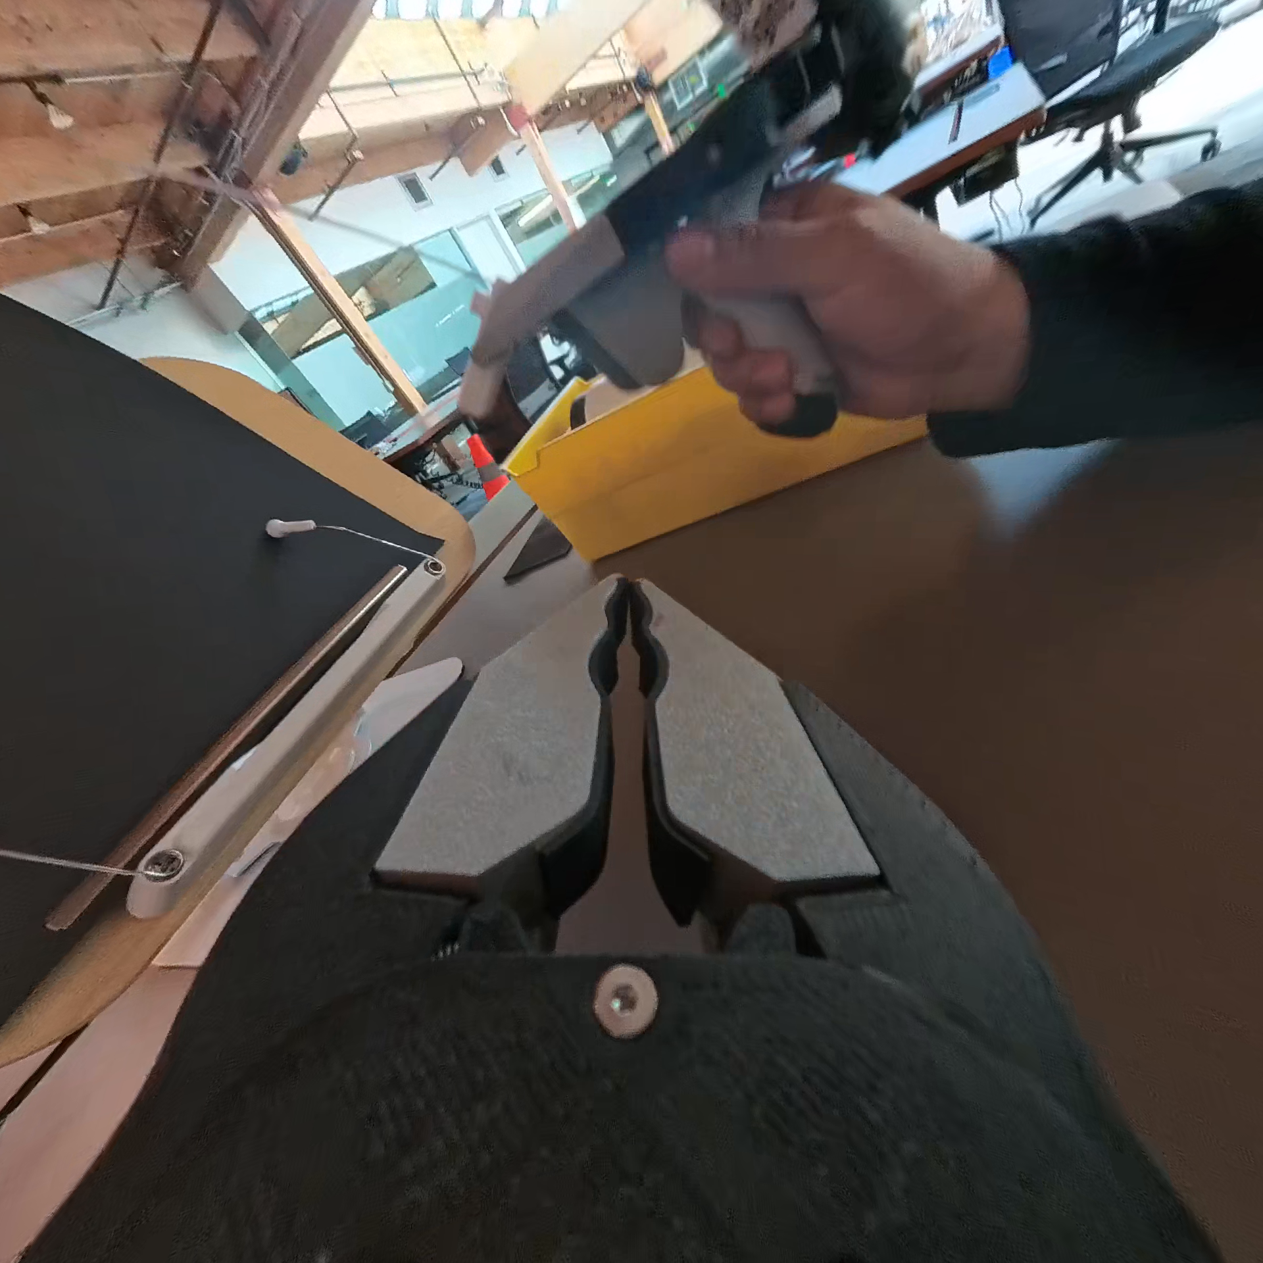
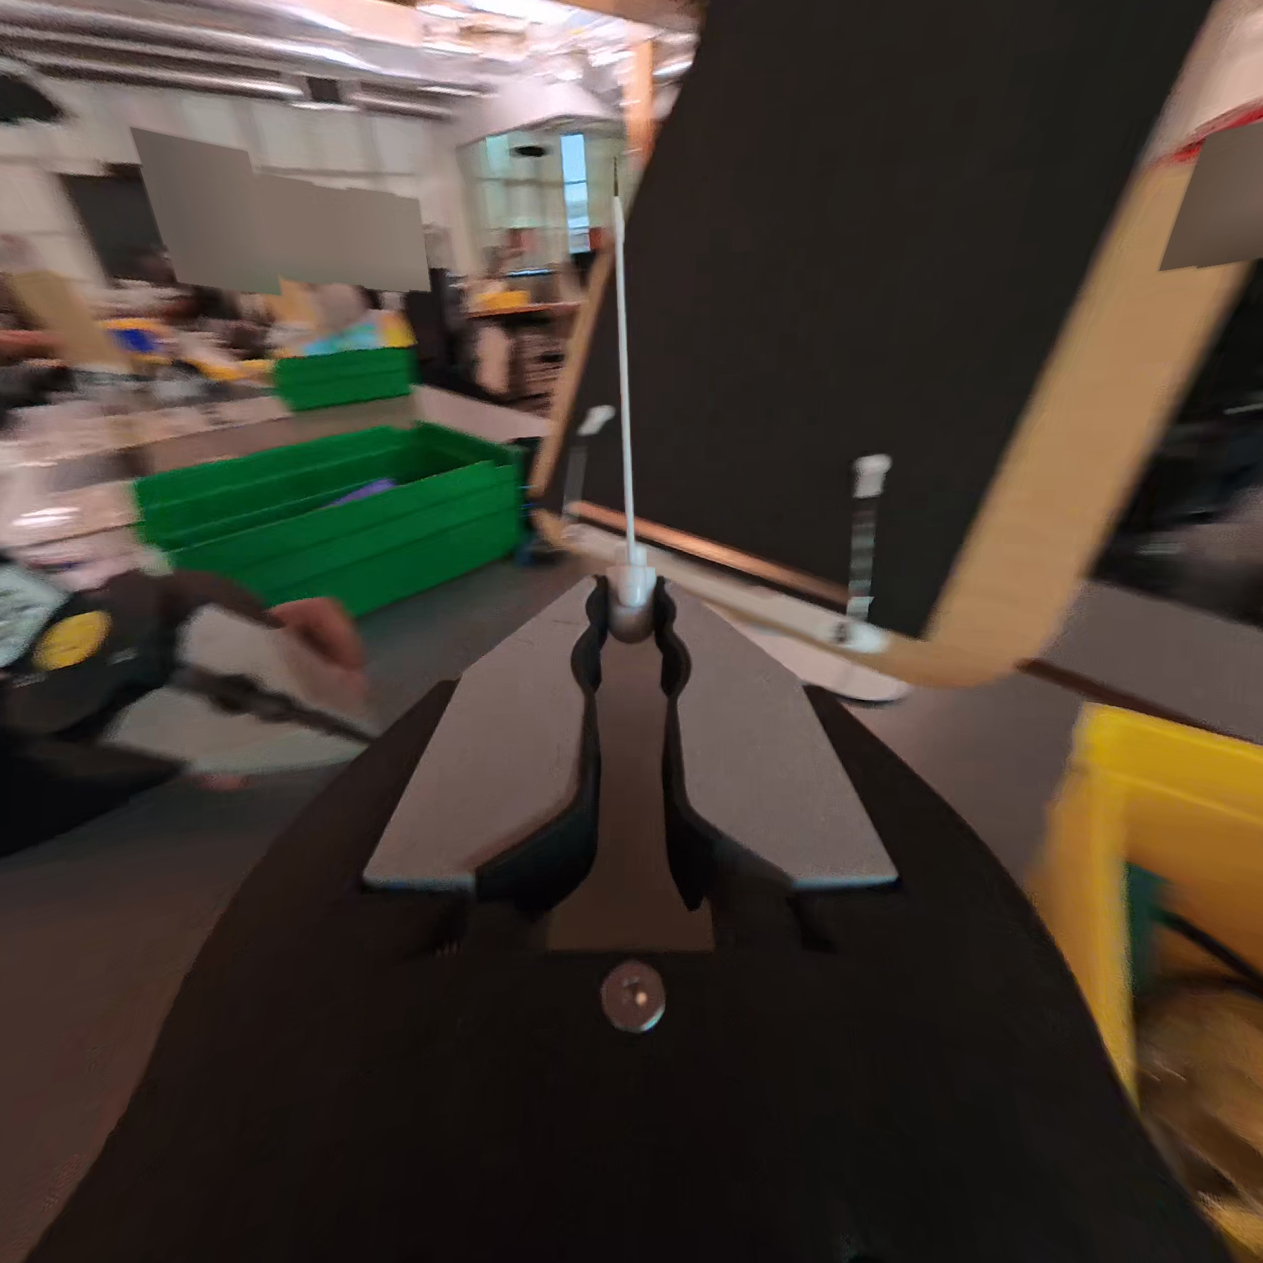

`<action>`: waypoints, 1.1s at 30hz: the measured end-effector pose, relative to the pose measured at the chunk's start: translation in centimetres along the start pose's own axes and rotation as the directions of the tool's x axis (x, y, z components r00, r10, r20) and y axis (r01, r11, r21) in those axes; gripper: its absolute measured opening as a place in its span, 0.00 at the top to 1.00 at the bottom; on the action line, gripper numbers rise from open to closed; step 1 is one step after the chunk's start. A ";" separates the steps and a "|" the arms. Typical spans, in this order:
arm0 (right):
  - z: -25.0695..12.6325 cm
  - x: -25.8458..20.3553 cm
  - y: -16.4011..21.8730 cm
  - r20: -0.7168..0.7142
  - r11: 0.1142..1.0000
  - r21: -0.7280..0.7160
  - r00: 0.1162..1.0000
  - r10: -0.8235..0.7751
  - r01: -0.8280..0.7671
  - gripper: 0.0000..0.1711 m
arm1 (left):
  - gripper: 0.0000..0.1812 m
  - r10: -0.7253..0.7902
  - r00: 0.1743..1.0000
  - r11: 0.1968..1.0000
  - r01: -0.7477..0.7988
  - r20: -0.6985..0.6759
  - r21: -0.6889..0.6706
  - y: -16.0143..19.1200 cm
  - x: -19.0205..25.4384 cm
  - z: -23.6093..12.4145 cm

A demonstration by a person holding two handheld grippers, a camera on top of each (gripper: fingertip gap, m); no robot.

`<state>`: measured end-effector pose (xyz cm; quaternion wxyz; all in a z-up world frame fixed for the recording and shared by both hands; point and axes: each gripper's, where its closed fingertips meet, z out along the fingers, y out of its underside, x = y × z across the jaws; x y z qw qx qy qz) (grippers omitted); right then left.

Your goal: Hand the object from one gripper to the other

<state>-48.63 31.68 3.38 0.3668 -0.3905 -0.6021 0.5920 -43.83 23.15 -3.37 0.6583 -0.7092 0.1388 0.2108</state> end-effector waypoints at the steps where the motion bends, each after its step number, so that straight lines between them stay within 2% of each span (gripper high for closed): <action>1: -0.6 1.4 -0.5 -0.100 0.999 0.010 0.994 -0.040 0.042 0.94 | 1.00 0.011 1.000 1.000 -0.011 0.001 -0.016 0.3 0.1 0.1; 4: -3.3 4.3 -3.2 -0.320 0.980 0.090 0.937 -0.140 0.177 0.94 | 1.00 0.013 1.000 0.999 -0.013 0.012 -0.044 1.0 0.0 0.3; 7: -6.3 5.4 -6.1 -0.462 0.933 0.183 0.865 -0.196 0.309 0.94 | 1.00 0.007 1.000 0.999 -0.007 0.012 -0.050 1.3 -0.1 0.3; 10: -7.7 6.3 -7.0 -0.587 0.895 0.082 0.747 -0.312 0.438 0.94 | 1.00 0.012 1.000 0.999 -0.012 0.011 -0.051 1.4 0.0 0.4; 12: -8.0 7.6 -6.6 -0.638 0.896 -0.028 0.682 -0.358 0.444 0.94 | 1.00 0.020 1.000 0.998 -0.019 0.010 -0.053 1.4 0.1 0.4; 15: -8.5 9.8 -5.5 -0.673 0.913 -0.158 0.636 -0.378 0.376 0.95 | 1.00 0.033 0.999 0.998 -0.033 0.007 -0.051 1.4 0.3 0.5; 18: -8.2 12.6 -1.1 -0.630 0.918 -0.359 0.683 -0.370 0.166 0.94 | 1.00 0.032 0.999 0.998 -0.032 0.007 -0.052 1.4 0.3 0.4; 20: -7.7 14.1 3.5 -0.585 0.871 -0.491 0.745 -0.322 -0.009 0.84 | 1.00 0.028 1.000 0.998 -0.027 0.012 -0.055 1.5 0.1 0.4; 21: -7.8 14.7 5.1 -0.583 0.835 -0.546 0.748 -0.317 -0.071 0.78 | 1.00 0.025 1.000 0.998 -0.024 0.013 -0.055 1.5 0.1 0.4; 22: -8.2 15.2 5.8 -0.596 0.801 -0.589 0.726 -0.343 -0.105 0.73 | 1.00 0.020 1.000 0.998 -0.020 0.012 -0.055 1.5 0.0 0.4; 23: -8.7 15.7 5.5 -0.615 0.793 -0.602 0.689 -0.384 -0.096 0.72 | 1.00 0.017 1.000 0.998 -0.016 0.011 -0.055 1.5 0.0 0.4; 26: -8.5 14.8 1.8 -0.651 0.854 -0.516 0.622 -0.435 0.056 0.75 | 1.00 0.012 1.000 0.998 -0.011 0.007 -0.066 1.7 0.1 0.4; 29: -7.6 11.3 -3.4 -0.669 0.905 -0.320 0.609 -0.425 0.280 0.74 | 1.00 0.001 1.000 0.996 0.000 0.006 -0.085 2.1 0.1 0.5; 30: -7.1 9.6 -4.4 -0.664 0.912 -0.245 0.629 -0.405 0.329 0.79 | 1.00 -0.004 1.000 0.996 0.005 0.012 -0.092 2.2 0.0 0.6; 31: -6.1 7.6 -4.7 -0.620 0.921 -0.174 0.687 -0.378 0.349 0.84 | 1.00 -0.013 1.000 0.995 0.014 0.015 -0.102 2.5 -0.1 0.6; 32: -4.5 5.4 -4.1 -0.529 0.933 -0.126 0.773 -0.351 0.338 0.84 | 1.00 -0.022 1.000 0.993 0.024 0.020 -0.116 2.7 -0.3 0.7; 33: -2.7 3.3 -2.7 -0.414 0.946 -0.125 0.851 -0.324 0.299 0.77 | 1.00 -0.034 0.999 0.991 0.036 0.021 -0.127 2.8 -0.3 0.7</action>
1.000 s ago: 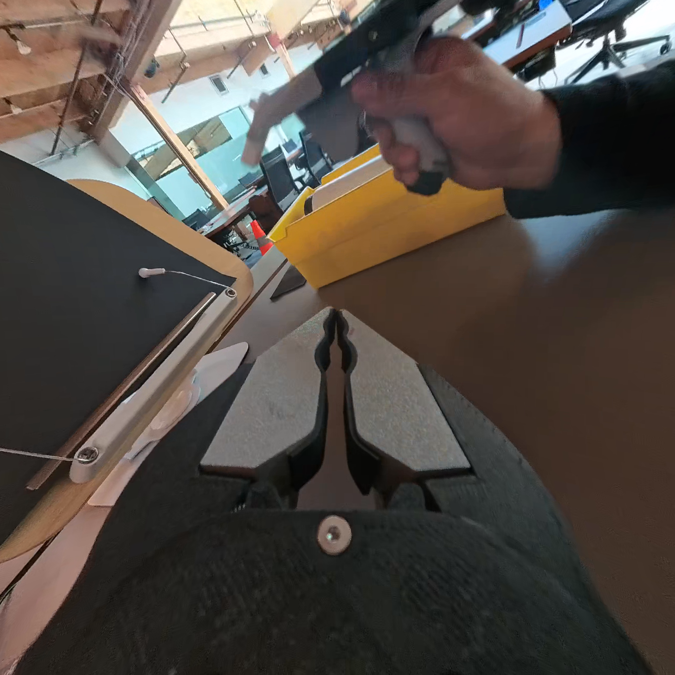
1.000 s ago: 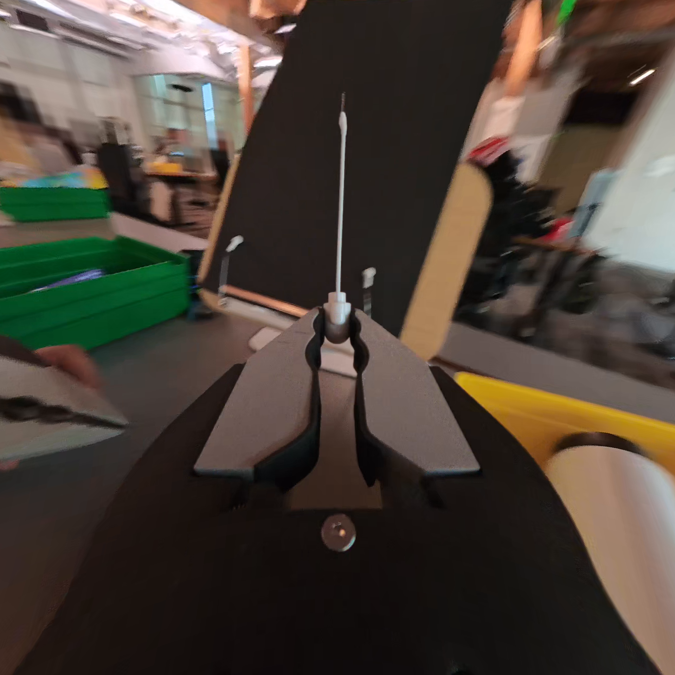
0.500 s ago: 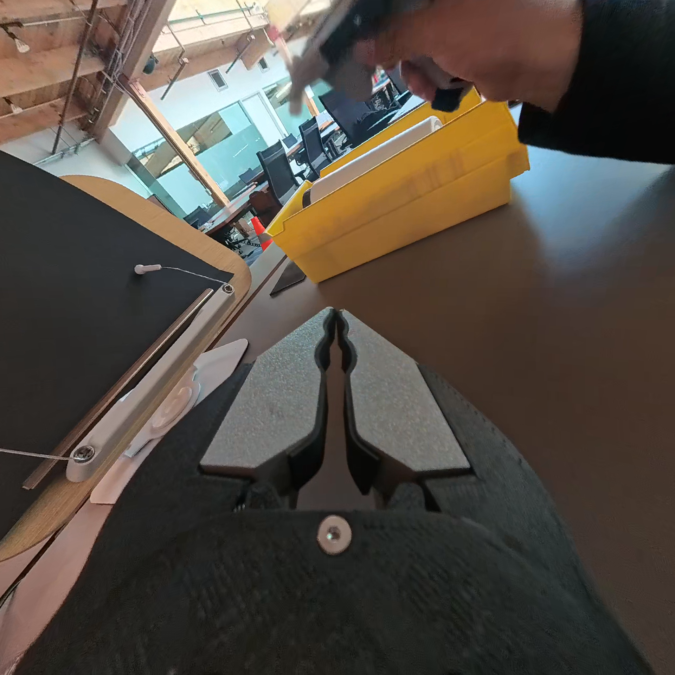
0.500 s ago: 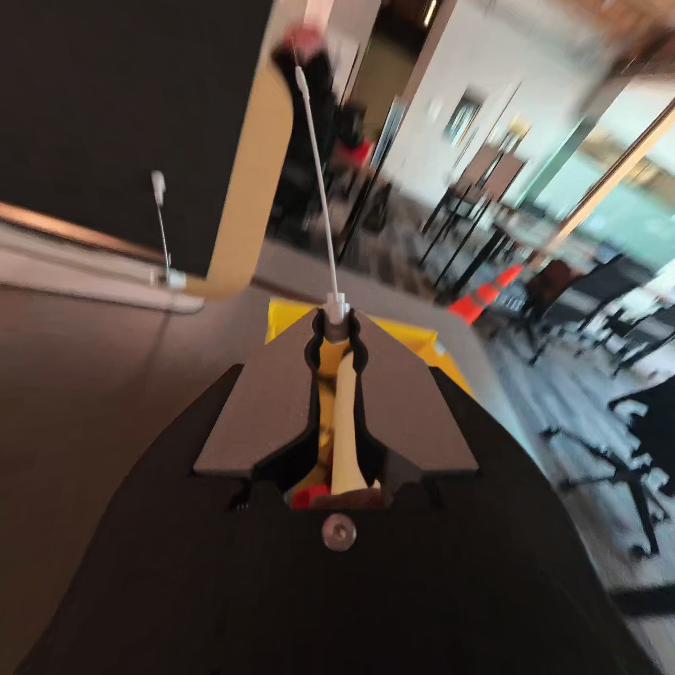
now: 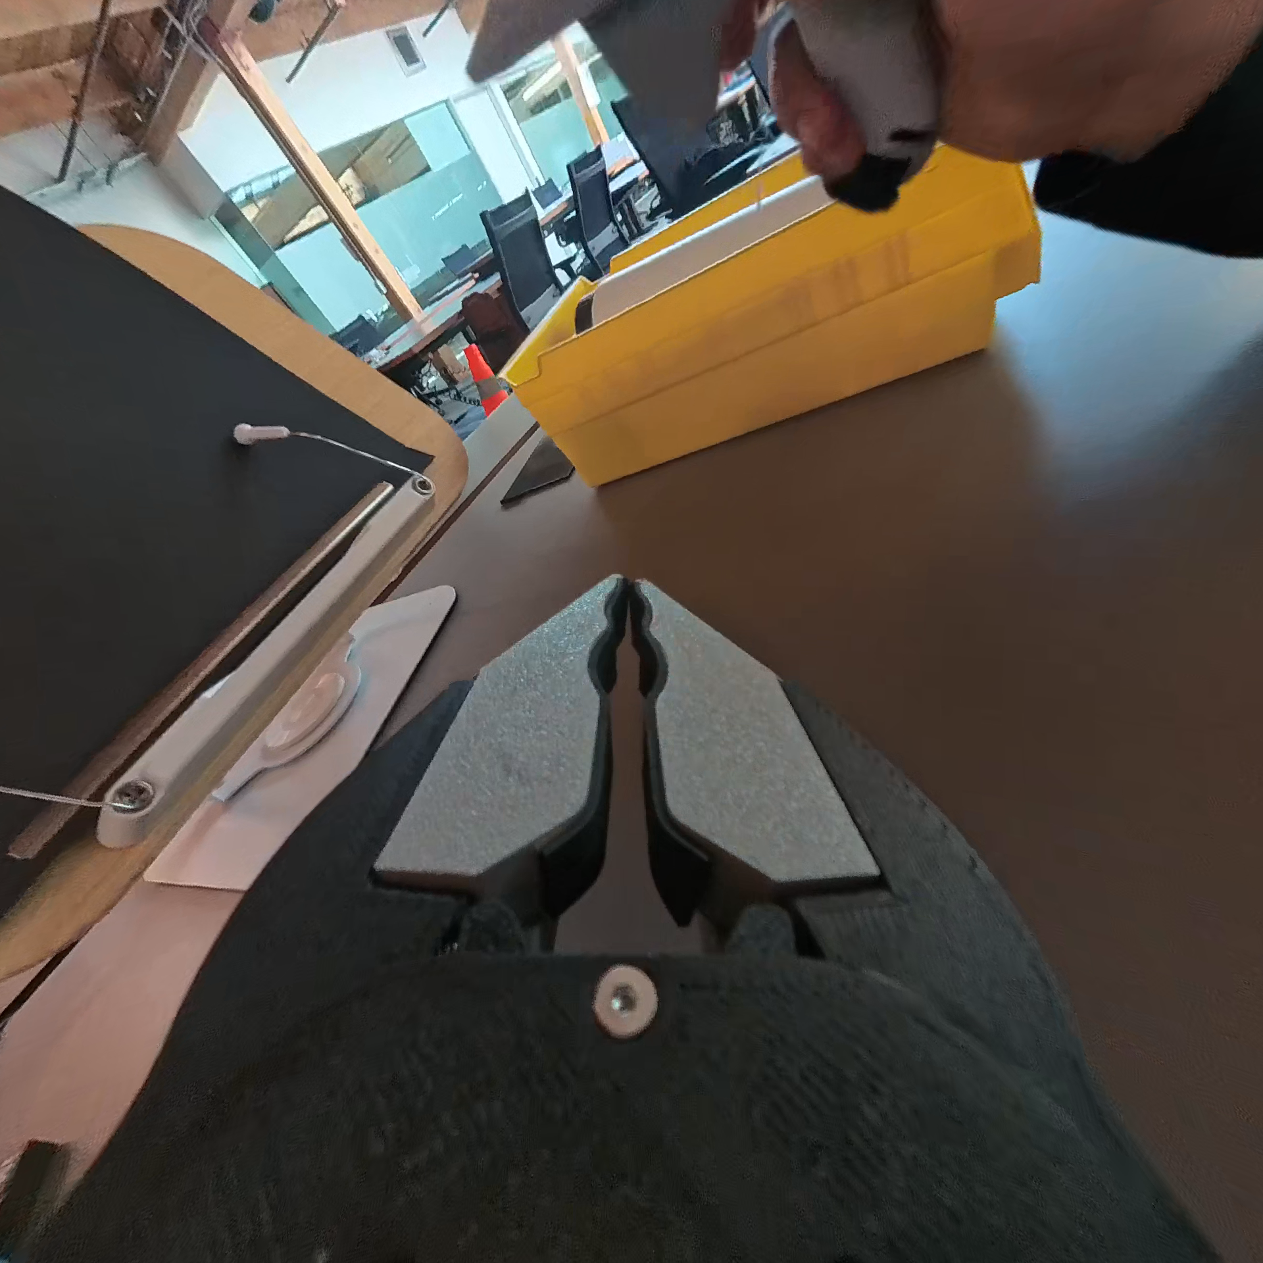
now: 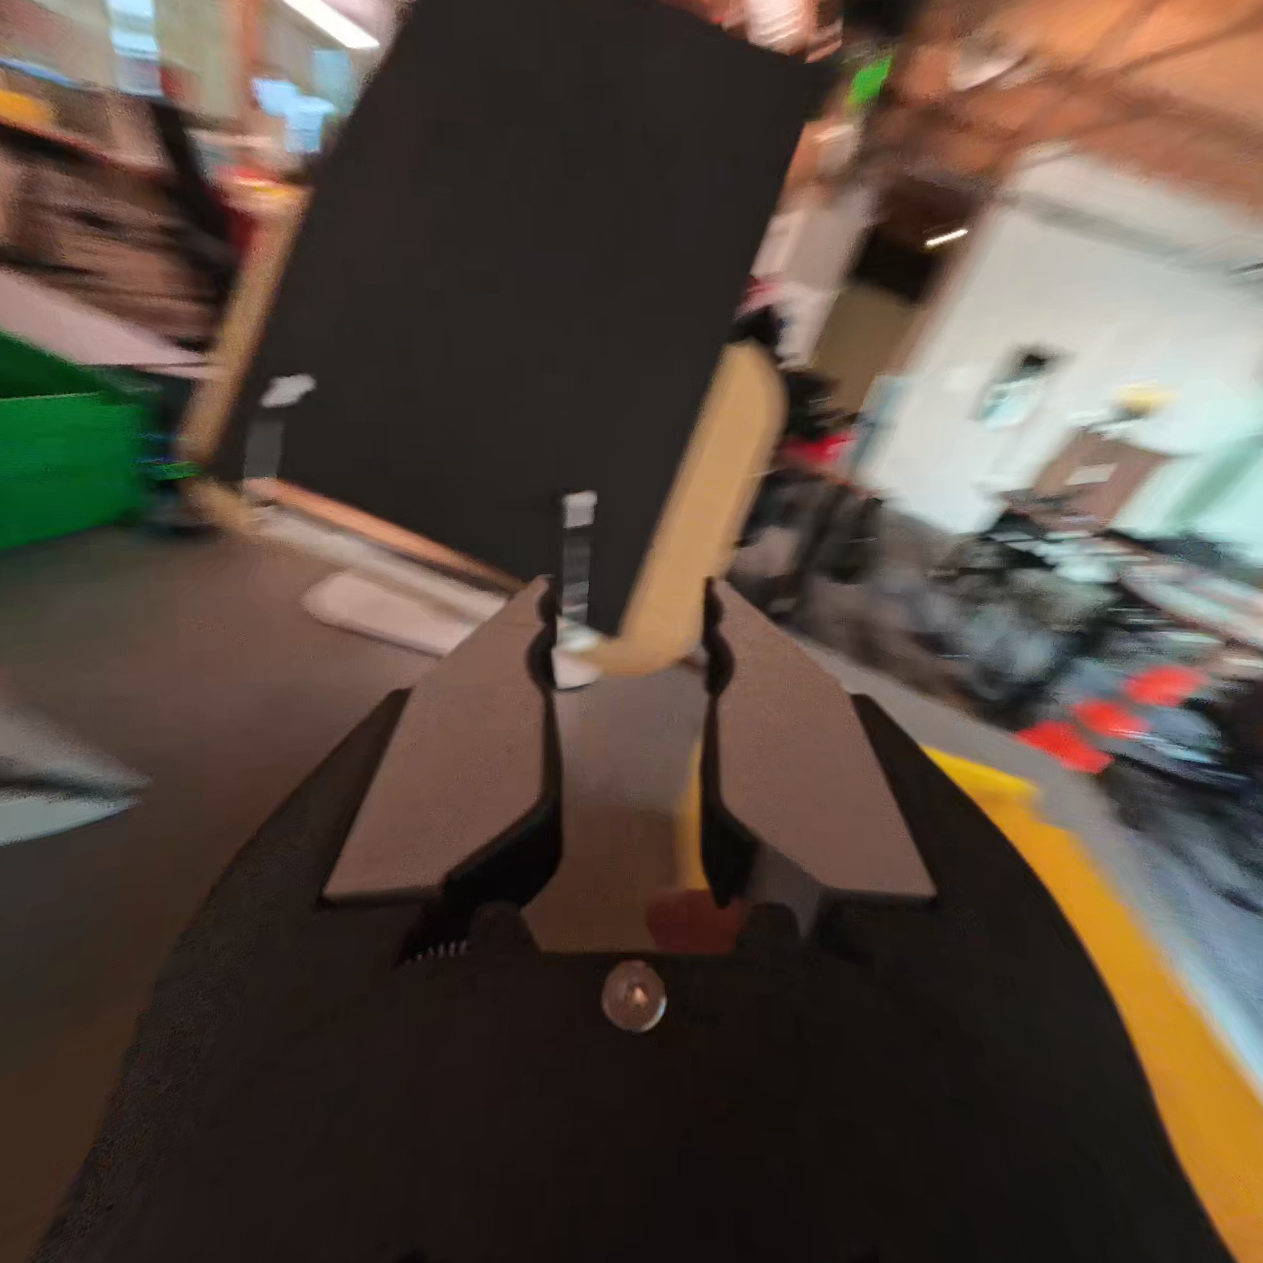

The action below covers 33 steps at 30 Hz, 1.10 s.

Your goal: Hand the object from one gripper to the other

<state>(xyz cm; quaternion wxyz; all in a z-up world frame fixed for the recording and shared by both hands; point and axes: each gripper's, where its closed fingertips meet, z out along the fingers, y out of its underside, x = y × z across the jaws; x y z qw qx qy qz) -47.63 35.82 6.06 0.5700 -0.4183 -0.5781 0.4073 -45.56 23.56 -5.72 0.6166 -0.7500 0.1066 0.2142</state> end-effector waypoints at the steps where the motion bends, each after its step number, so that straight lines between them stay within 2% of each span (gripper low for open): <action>1: 0.6 -2.9 1.2 0.134 0.998 -0.063 0.991 0.026 -0.018 0.68 | 1.00 -0.011 1.000 1.000 0.011 -0.012 -0.006 0.1 0.1 0.0; 2: 1.1 -5.3 2.7 0.240 0.989 -0.146 0.970 0.042 -0.007 0.64 | 0.98 -0.021 1.000 1.000 0.021 -0.017 -0.008 0.1 0.1 0.0; 3: 1.4 -6.9 4.4 0.302 0.972 -0.234 0.952 0.043 0.030 0.65 | 0.96 -0.033 0.999 0.999 0.032 -0.019 -0.012 0.1 0.1 -0.1; 5: 2.1 -8.3 7.2 0.334 0.930 -0.355 0.942 0.036 0.090 0.62 | 0.91 -0.069 0.997 0.997 0.068 -0.036 -0.027 0.3 0.1 0.0; 8: 3.4 -9.7 9.0 0.354 0.927 -0.373 0.930 0.099 0.043 0.65 | 0.81 -0.129 0.990 0.990 0.125 -0.050 -0.064 0.7 0.1 0.2; 10: 4.2 -10.2 10.5 0.356 0.915 -0.402 0.926 0.124 0.032 0.62 | 0.75 -0.197 0.978 0.977 0.191 -0.063 -0.091 0.9 0.1 0.2; 12: 4.8 -10.2 11.8 0.342 0.909 -0.412 0.936 0.087 0.066 0.61 | 0.62 -0.358 0.919 0.930 0.336 -0.165 -0.147 1.1 1.2 -0.2; 14: 5.3 -10.6 12.7 0.338 0.908 -0.412 0.938 0.080 0.071 0.62 | 0.57 -0.483 0.843 0.874 0.447 -0.239 -0.191 0.5 1.6 -0.9; 16: 5.3 -11.7 14.1 0.367 0.887 -0.461 0.918 0.149 0.040 0.61 | 0.56 -0.529 0.814 0.847 0.493 -0.240 -0.198 -0.3 1.0 -2.3; 19: 5.0 -13.0 16.0 0.409 0.821 -0.570 0.878 0.251 0.031 0.60 | 0.63 -0.527 0.831 0.850 0.511 -0.180 -0.130 -2.9 -1.4 -5.5; 22: 5.1 -13.0 16.2 0.406 0.809 -0.588 0.872 0.273 0.021 0.61 | 0.63 -0.508 0.859 0.861 0.504 -0.071 -0.066 -5.4 -6.0 -9.9; 24: 5.0 -13.0 16.2 0.410 0.813 -0.581 0.875 0.260 0.031 0.60 | 0.65 -0.487 0.872 0.870 0.489 0.051 -0.058 -5.7 -10.6 -13.3; 26: 5.0 -13.0 16.3 0.411 0.813 -0.580 0.880 0.240 0.048 0.59 | 0.67 -0.424 0.862 0.876 0.468 0.277 -0.113 -3.1 -16.5 -16.8; 28: 5.0 -13.1 16.4 0.412 0.810 -0.582 0.884 0.223 0.067 0.59 | 0.68 -0.348 0.812 0.831 0.499 0.469 -0.247 1.9 -21.3 -20.2; 30: 5.0 -13.1 16.5 0.411 0.811 -0.581 0.886 0.213 0.075 0.59 | 0.68 -0.320 0.773 0.732 0.568 0.547 -0.375 7.0 -23.5 -22.6; 33: 4.9 -13.1 16.4 0.413 0.811 -0.580 0.885 0.214 0.075 0.59 | 0.68 -0.274 0.759 0.610 0.612 0.591 -0.504 12.9 -24.4 -24.4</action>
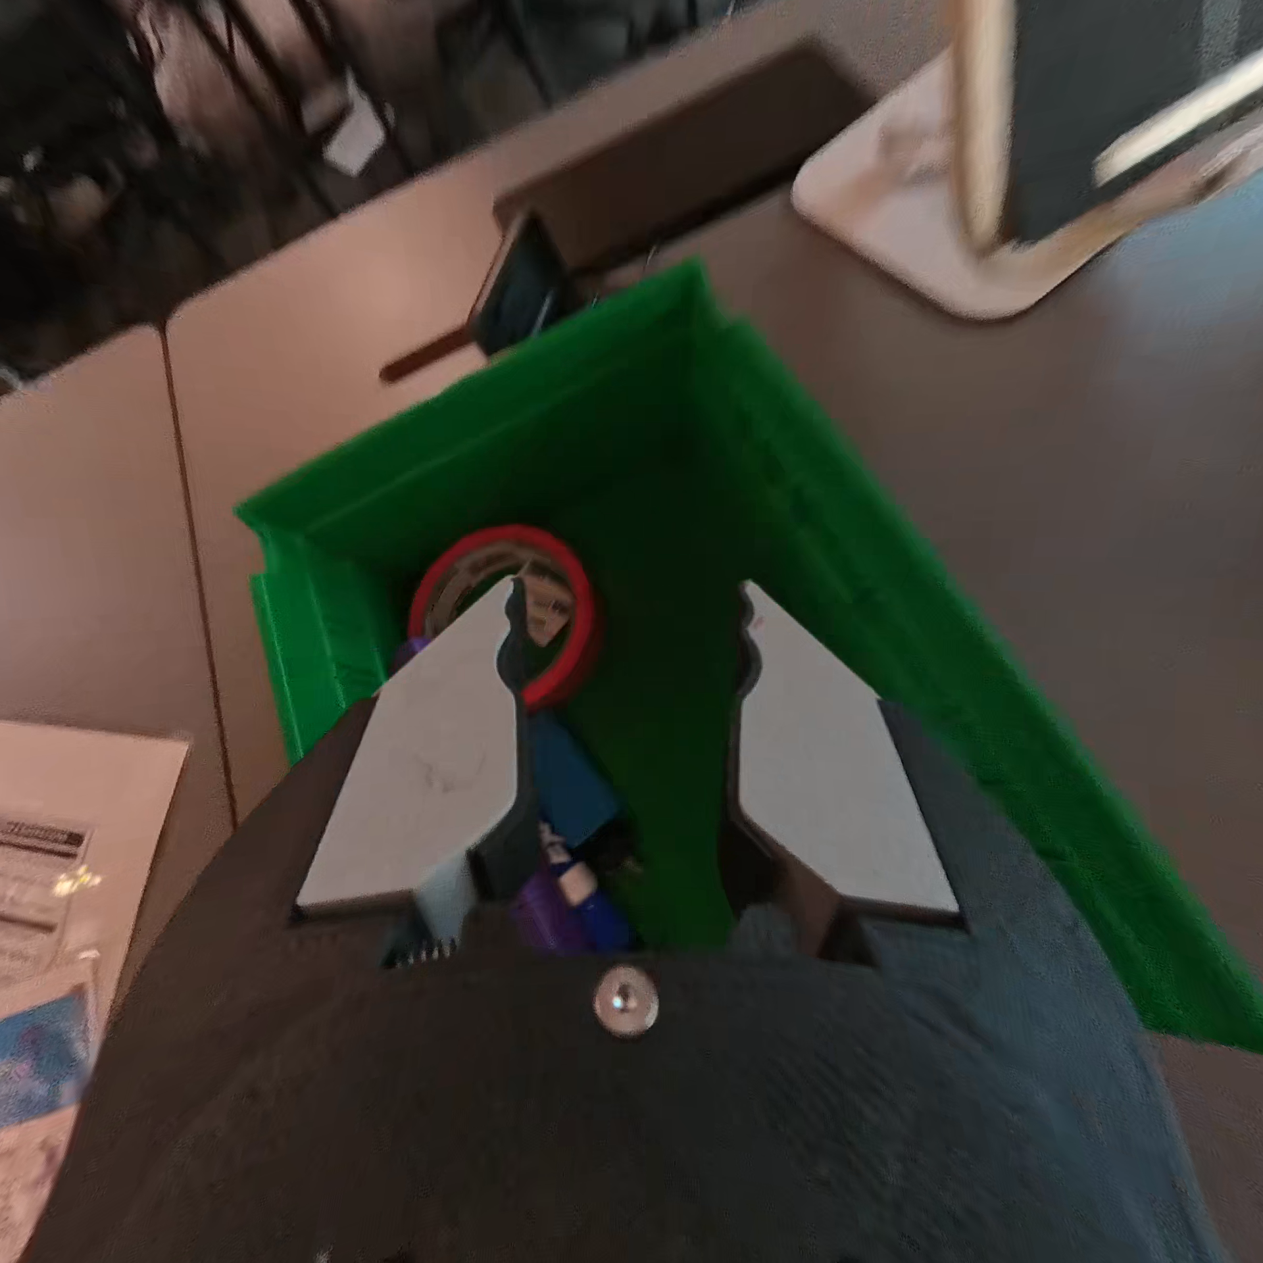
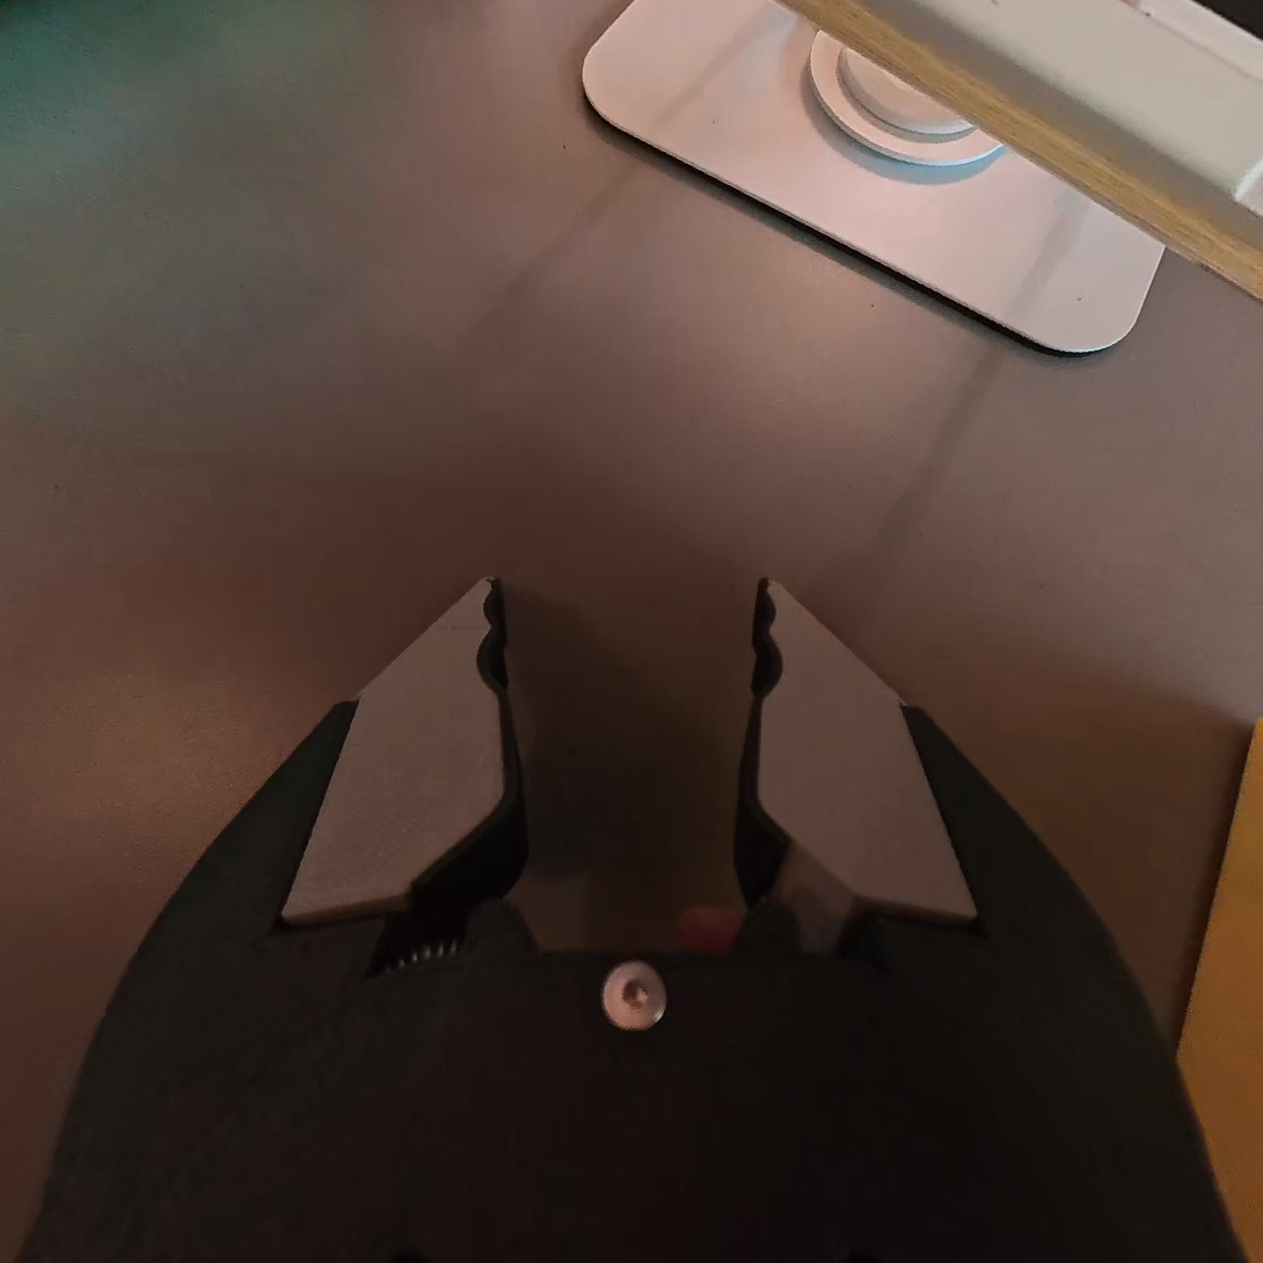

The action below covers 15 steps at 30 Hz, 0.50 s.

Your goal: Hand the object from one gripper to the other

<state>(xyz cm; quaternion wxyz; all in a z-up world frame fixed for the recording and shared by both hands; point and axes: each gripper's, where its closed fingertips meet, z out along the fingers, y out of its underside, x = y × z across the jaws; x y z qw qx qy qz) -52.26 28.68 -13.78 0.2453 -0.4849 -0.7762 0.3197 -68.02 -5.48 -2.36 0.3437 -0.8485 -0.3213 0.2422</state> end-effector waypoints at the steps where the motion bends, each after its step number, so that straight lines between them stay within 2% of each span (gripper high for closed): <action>1: 0.0 0.0 0.0 0.001 1.000 -0.001 1.000 0.002 -0.002 0.59 | 0.67 0.014 1.000 0.999 -0.013 0.022 -0.050 1.1 -0.7 0.9; 4: 0.0 0.0 0.1 0.003 1.000 -0.005 1.000 0.002 -0.002 0.59 | 0.69 0.094 0.988 0.983 -0.072 0.125 -0.170 3.3 -2.7 2.7; 7: 0.0 0.0 0.1 0.005 1.000 -0.005 1.000 0.003 -0.003 0.59 | 0.69 0.186 0.970 0.955 -0.141 0.157 -0.260 4.0 -3.7 3.8; 10: 0.1 -0.1 0.1 0.019 1.000 -0.009 1.000 0.015 -0.015 0.59 | 0.69 0.271 0.961 0.922 -0.241 0.061 -0.304 4.3 -2.5 5.3; 13: 0.1 -0.1 0.2 0.037 0.999 -0.011 0.999 0.032 -0.032 0.59 | 0.71 0.371 0.928 0.856 -0.353 -0.028 -0.378 5.7 -1.4 6.9; 15: 0.1 -0.1 0.2 0.045 0.999 -0.012 0.998 0.036 -0.035 0.60 | 0.75 0.429 0.903 0.807 -0.395 -0.023 -0.440 6.9 -1.8 7.9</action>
